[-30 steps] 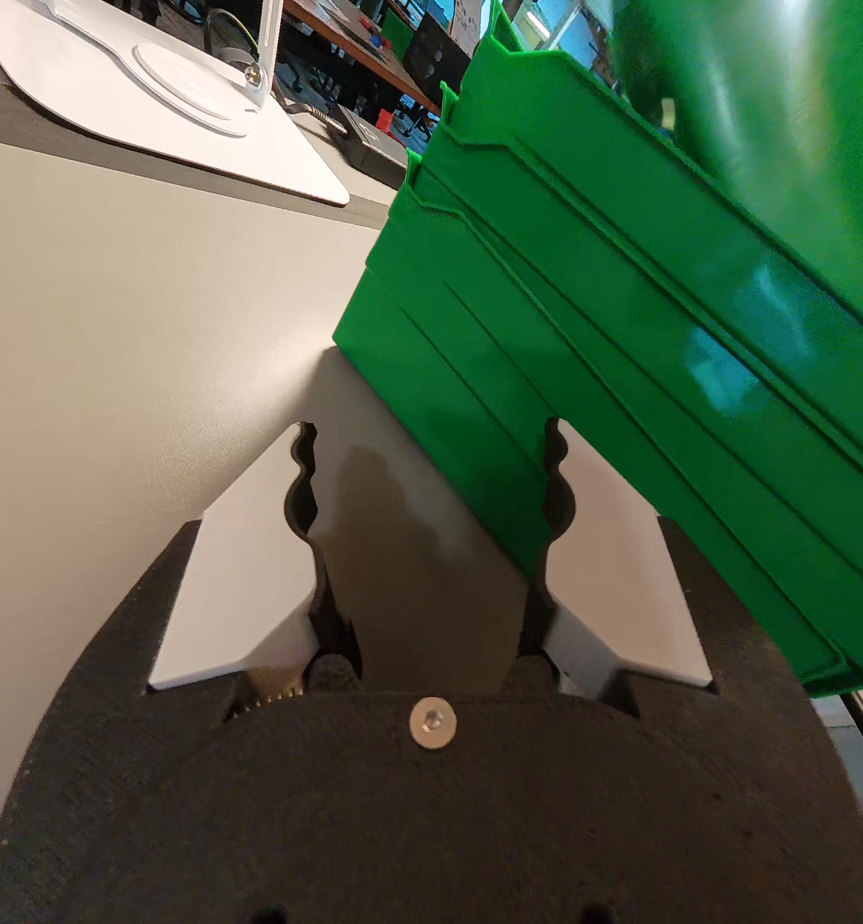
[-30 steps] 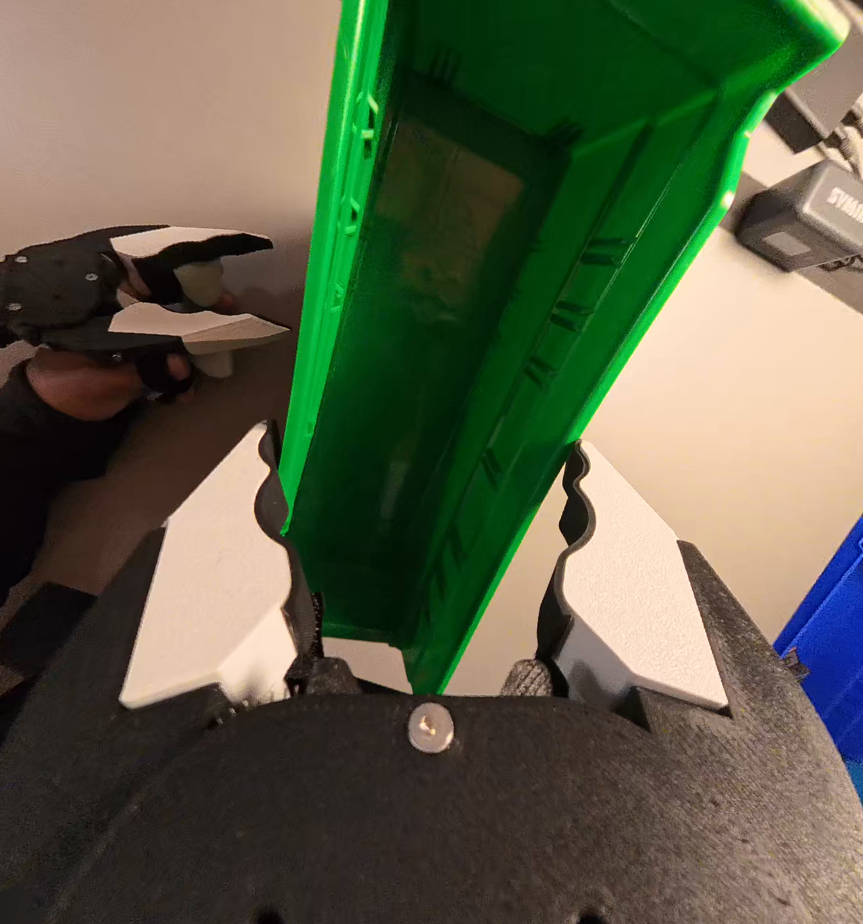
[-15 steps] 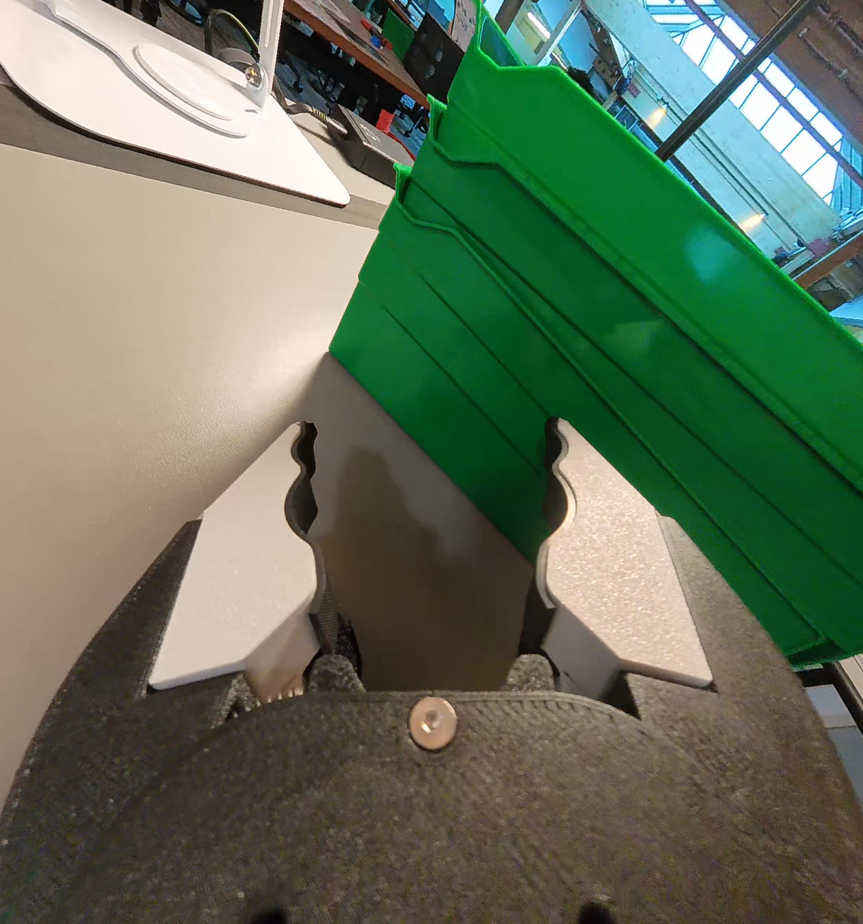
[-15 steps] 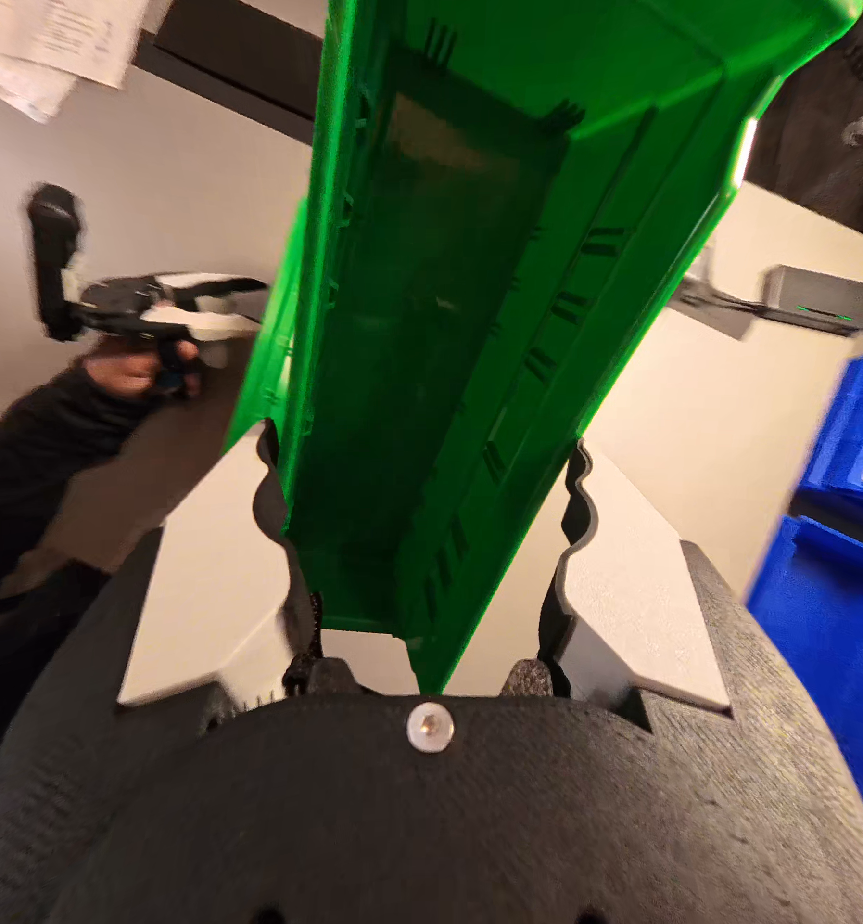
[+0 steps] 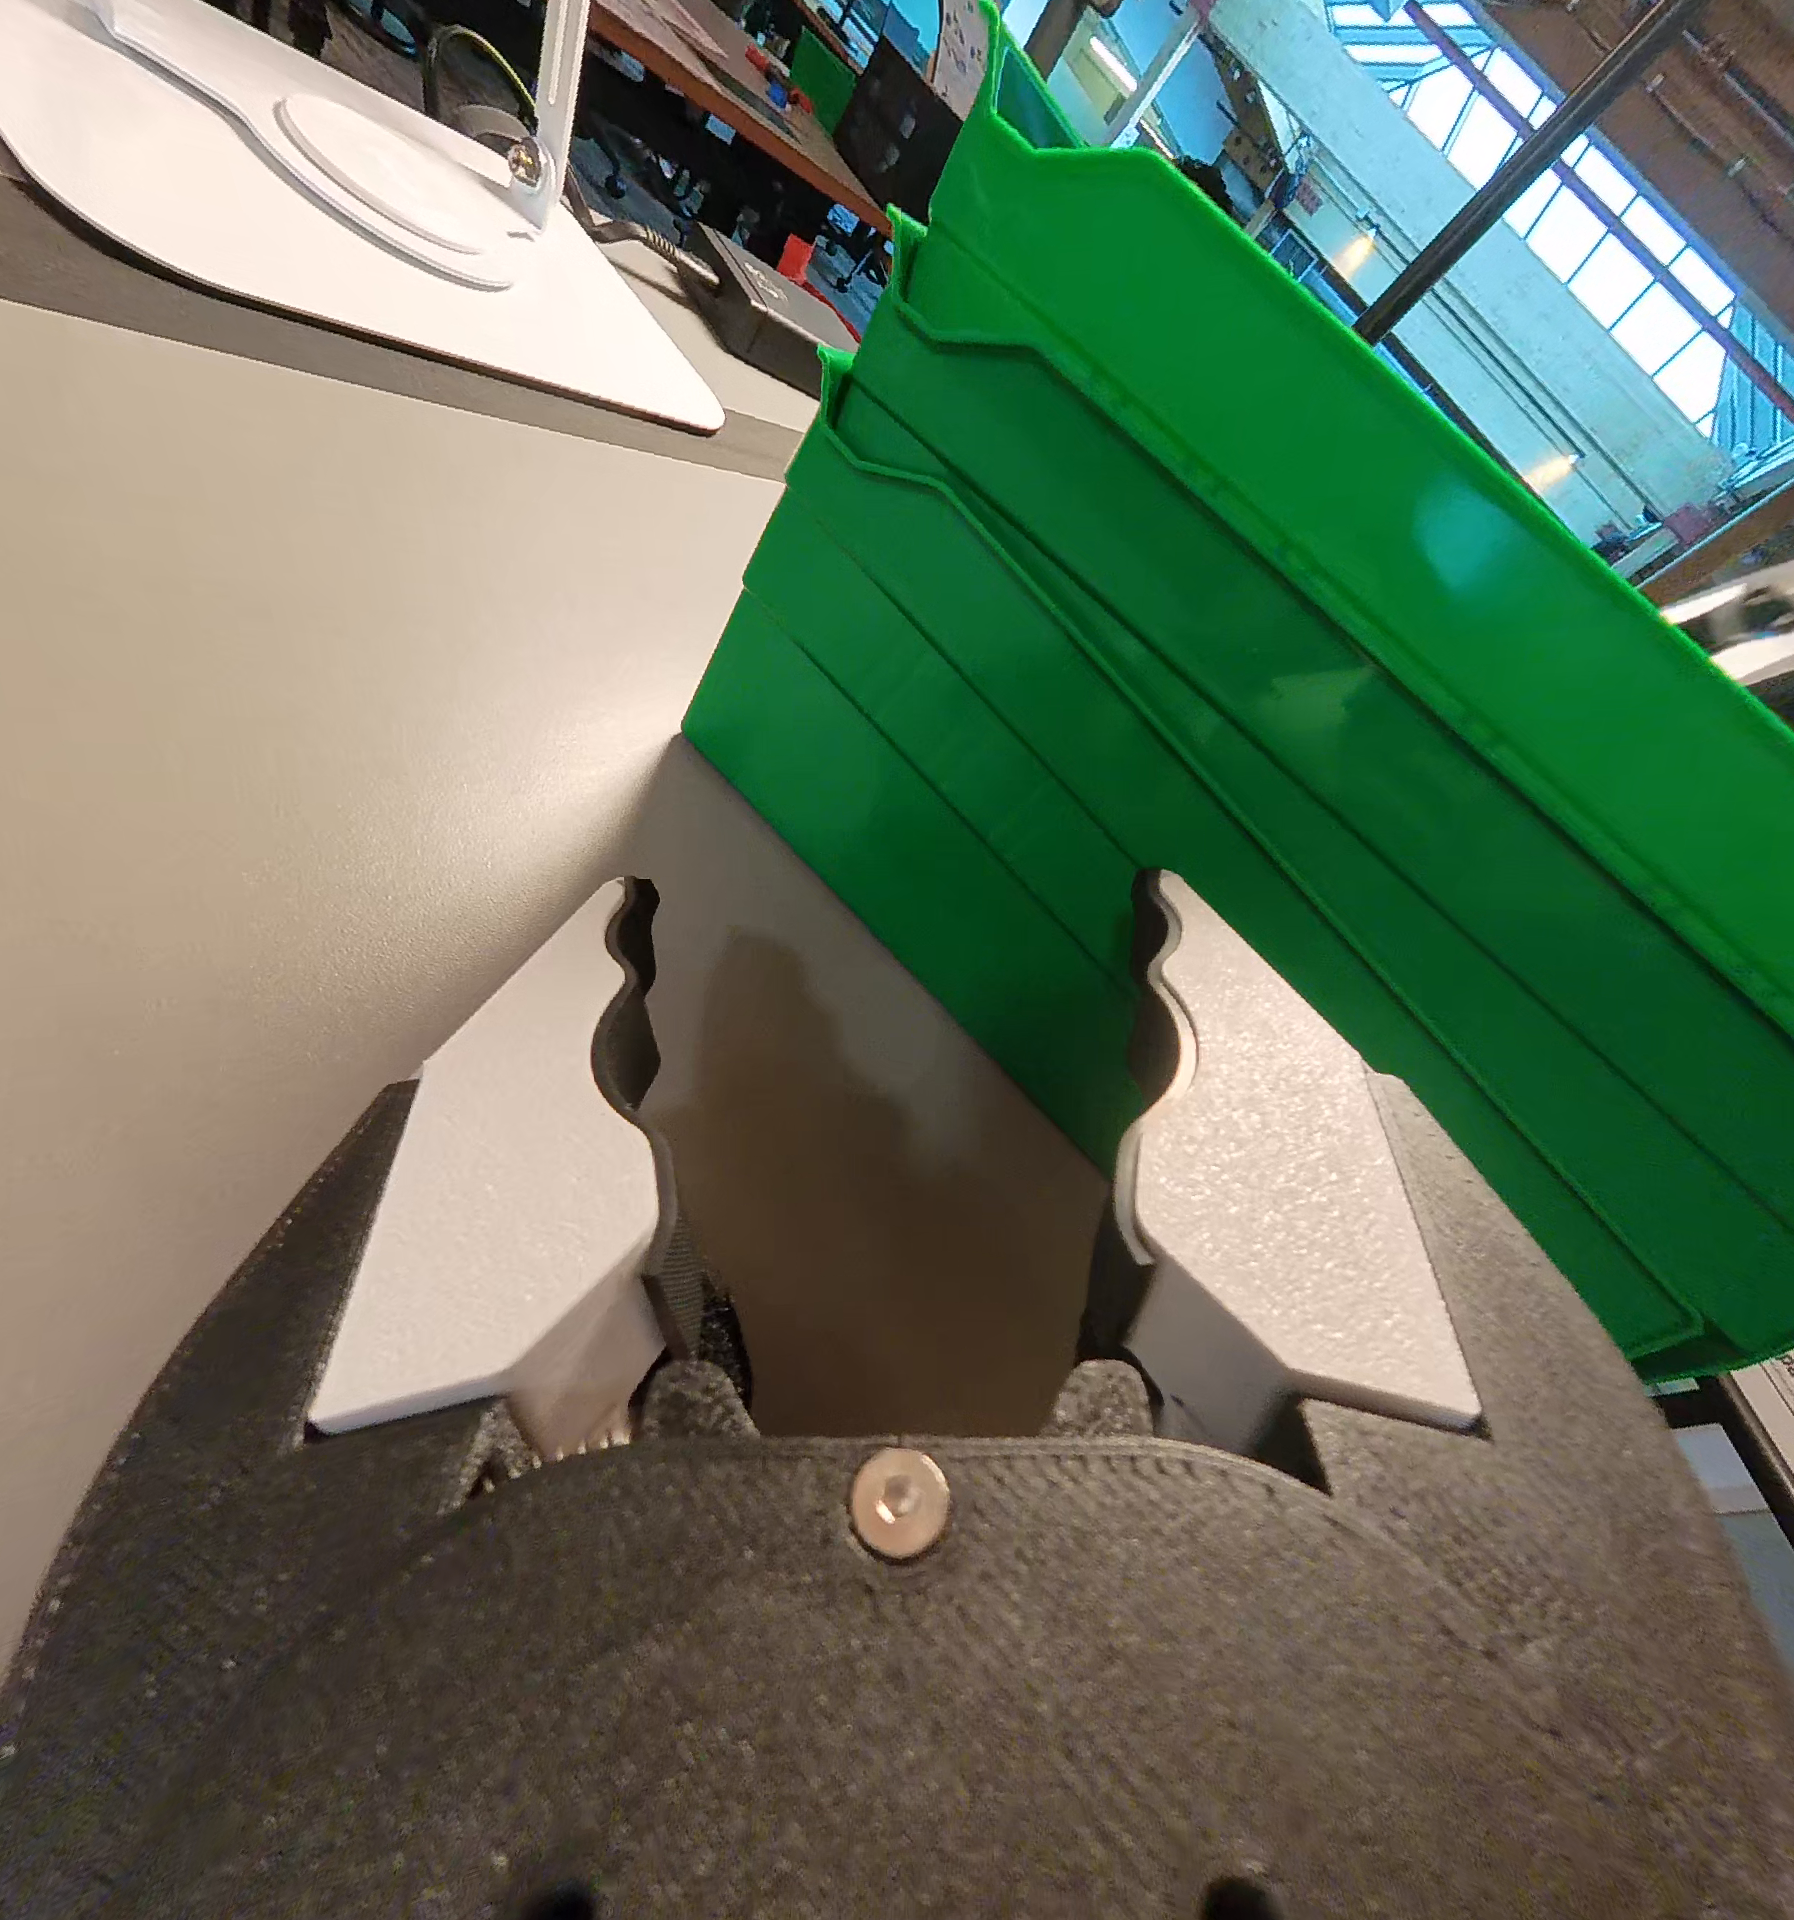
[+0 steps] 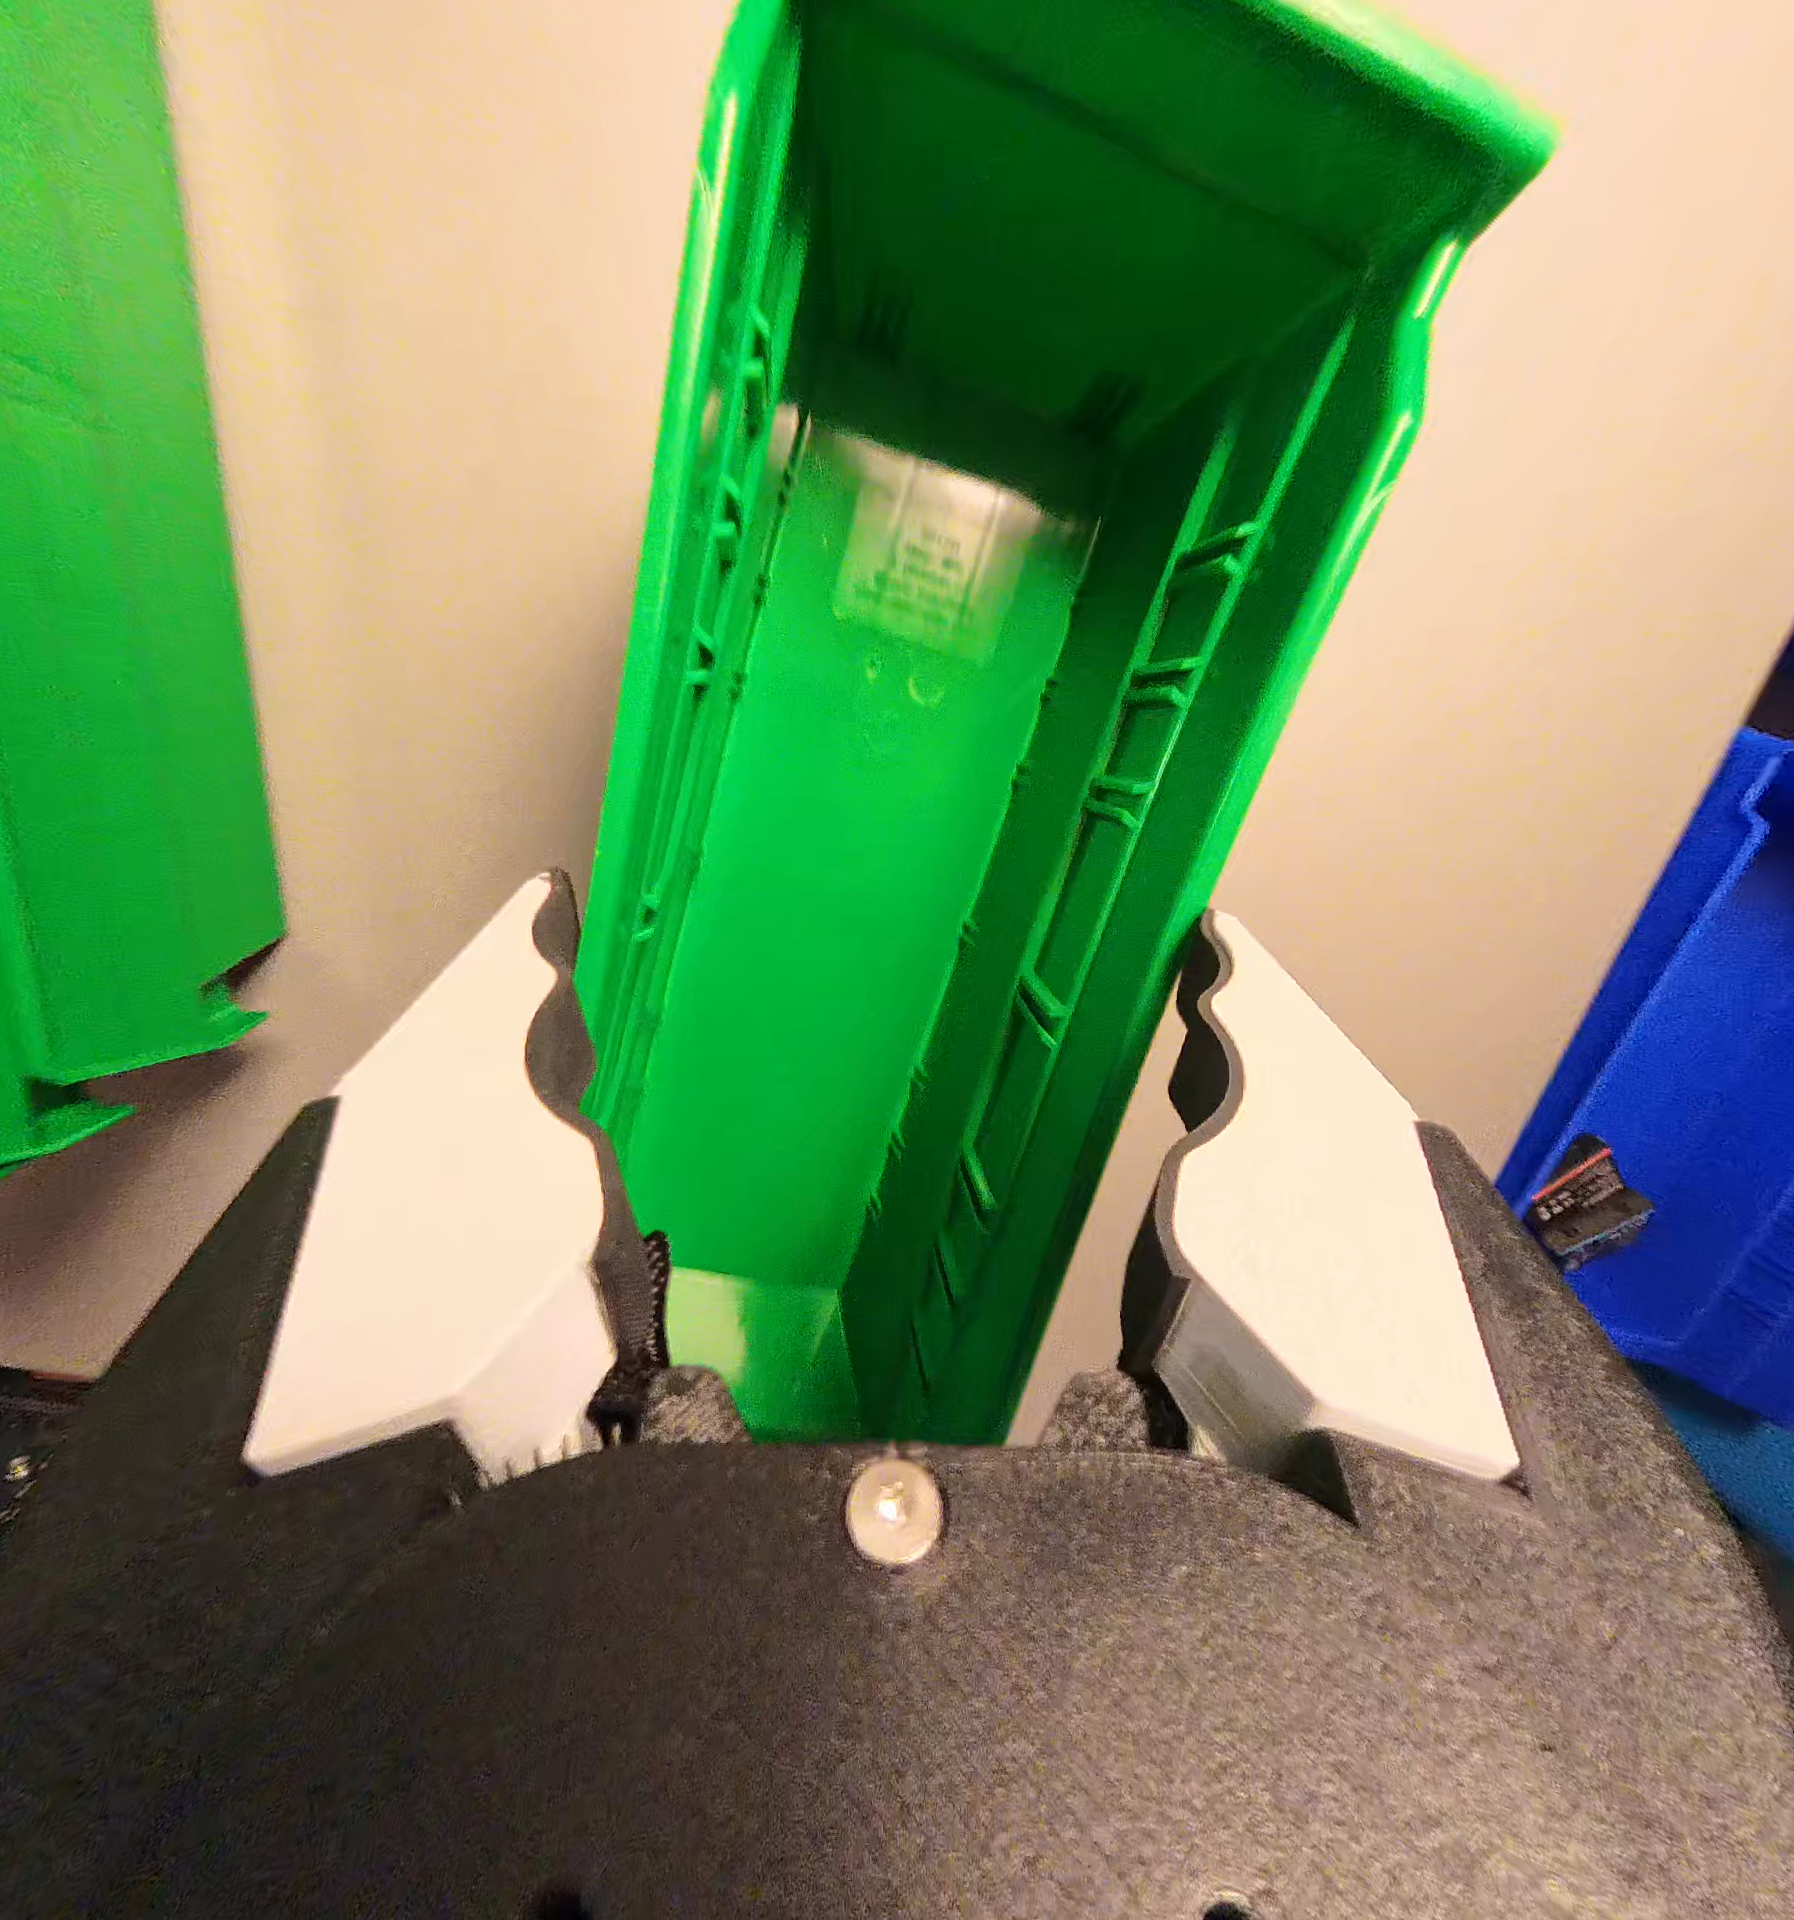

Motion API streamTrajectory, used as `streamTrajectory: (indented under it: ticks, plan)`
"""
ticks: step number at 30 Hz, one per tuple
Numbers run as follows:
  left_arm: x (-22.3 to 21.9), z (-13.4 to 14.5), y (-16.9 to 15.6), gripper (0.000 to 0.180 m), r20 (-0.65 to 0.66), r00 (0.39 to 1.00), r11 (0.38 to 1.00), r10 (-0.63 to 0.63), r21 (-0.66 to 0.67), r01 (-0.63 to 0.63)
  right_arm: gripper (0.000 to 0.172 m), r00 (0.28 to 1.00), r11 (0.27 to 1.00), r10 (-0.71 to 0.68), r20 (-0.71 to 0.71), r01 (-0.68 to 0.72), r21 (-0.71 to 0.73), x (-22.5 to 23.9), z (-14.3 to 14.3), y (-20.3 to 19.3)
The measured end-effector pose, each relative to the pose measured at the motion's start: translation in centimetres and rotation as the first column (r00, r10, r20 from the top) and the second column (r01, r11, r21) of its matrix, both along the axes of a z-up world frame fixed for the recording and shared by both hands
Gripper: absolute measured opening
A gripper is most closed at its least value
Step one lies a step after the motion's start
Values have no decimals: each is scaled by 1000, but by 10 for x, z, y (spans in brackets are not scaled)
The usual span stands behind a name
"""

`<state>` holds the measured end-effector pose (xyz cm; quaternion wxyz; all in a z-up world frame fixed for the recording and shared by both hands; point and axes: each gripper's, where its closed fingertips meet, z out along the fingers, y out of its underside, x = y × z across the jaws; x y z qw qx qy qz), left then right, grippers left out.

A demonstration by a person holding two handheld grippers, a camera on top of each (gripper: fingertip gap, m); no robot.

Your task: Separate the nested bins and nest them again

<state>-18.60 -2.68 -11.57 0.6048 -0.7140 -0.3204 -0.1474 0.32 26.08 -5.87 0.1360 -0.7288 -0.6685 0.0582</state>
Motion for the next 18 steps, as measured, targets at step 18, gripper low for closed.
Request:
streamTrajectory:
  ticks: [18]
  plan:
    - [1, -1, 1, 92, -5, 1000, 1000, -5, -11, 5, 124, 937, 947, 141, -321, -222, -231, -29, 42, -91]
